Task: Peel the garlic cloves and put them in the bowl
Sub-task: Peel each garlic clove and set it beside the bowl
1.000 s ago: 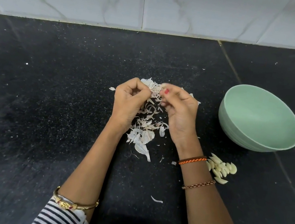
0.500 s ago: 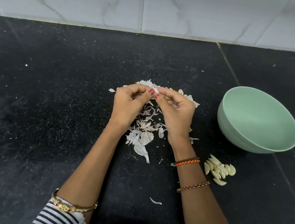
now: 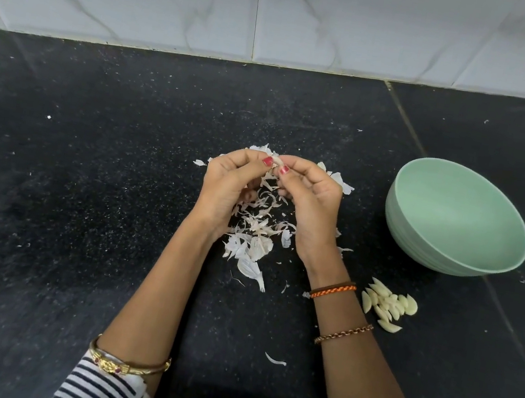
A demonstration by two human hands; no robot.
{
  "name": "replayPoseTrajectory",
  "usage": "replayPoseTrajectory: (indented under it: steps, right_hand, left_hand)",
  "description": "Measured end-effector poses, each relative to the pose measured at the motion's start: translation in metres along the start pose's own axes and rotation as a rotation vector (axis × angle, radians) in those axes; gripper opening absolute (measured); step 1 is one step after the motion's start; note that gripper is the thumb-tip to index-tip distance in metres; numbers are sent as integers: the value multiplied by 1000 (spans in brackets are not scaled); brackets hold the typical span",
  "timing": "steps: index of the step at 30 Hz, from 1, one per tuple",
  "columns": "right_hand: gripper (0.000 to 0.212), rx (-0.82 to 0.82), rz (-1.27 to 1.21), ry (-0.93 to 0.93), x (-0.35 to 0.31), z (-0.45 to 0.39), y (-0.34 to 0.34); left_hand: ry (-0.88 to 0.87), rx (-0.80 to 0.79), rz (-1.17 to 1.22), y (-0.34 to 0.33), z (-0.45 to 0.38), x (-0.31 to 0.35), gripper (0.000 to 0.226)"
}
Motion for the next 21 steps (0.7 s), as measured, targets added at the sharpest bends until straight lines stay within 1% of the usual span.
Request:
replayPoseTrajectory:
  steps: [5, 10, 13, 16, 18, 21]
  right_hand:
    - [15, -1, 9, 7, -2, -1, 1]
    - [16, 8, 21, -26, 1, -1, 2]
    - [15, 28, 29, -37, 1, -1, 2]
    - [12, 80, 35, -6, 1, -1, -1]
    - [11, 130, 59, 23, 2, 0, -3]
    - [10, 230, 44, 25, 0, -2, 2]
  left_hand:
    - [-71, 36, -102, -1, 2, 2, 24]
    - [-80, 38, -112, -6, 3, 2, 25]
    - [-112, 81, -117, -8, 3, 1, 25]
    - [-211, 163, -167, -11, 4, 0, 23]
    - [-284, 209, -207, -13, 5, 0, 16]
    - [-355, 196, -278, -16, 7, -2, 11]
Point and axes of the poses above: each hand's wrist, its own z-axis away from the middle knuckle, its own y-axis out of the back of the hand, x = y × z, the point moved 2 cm from there along -z, towards the middle knuckle, and after that the axes turned 14 degrees about -z, right-handed, at the moved point
